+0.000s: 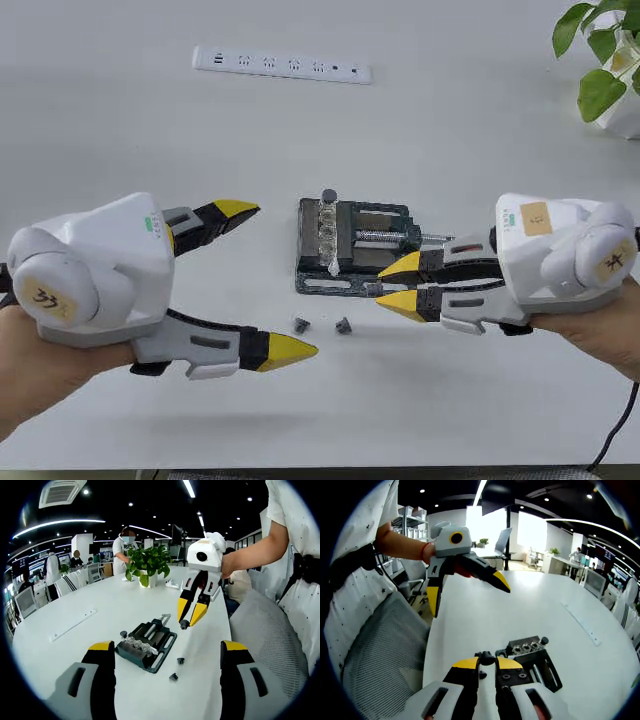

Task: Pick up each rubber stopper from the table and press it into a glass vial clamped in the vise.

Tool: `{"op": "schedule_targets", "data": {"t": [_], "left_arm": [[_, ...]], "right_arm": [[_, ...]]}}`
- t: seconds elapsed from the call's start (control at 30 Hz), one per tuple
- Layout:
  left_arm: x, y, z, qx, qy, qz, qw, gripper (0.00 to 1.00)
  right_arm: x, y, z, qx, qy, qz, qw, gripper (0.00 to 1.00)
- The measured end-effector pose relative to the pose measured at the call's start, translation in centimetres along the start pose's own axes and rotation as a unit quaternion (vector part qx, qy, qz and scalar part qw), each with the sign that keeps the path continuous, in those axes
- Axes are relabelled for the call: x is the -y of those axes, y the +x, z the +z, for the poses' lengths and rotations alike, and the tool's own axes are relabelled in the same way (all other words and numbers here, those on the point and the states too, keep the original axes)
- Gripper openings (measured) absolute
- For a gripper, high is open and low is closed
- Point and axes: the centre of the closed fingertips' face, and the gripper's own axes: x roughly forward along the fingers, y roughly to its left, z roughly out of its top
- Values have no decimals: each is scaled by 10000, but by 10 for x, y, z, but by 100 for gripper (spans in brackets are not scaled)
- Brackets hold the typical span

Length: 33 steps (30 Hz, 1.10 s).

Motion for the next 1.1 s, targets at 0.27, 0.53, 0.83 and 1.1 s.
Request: {"op": "schedule_targets", "data": {"t": [0.27, 0.53, 0.83, 1.1], "left_arm": [[3, -1, 23, 236, -25, -109, 9997, 65], [11, 0, 36, 262, -136, -331, 9990, 39], [27, 4, 50, 376, -95, -661, 9971, 22], [32, 6, 57, 417, -32, -764, 9962, 17]], "right_arm": [[-6, -13, 36, 327, -237, -105, 9991, 7], [-12, -18, 55, 488, -402, -108, 9979, 7], [-14, -21, 66, 626, -456, -118, 9969, 7], [-15, -23, 72, 694, -508, -130, 9962, 7]]}}
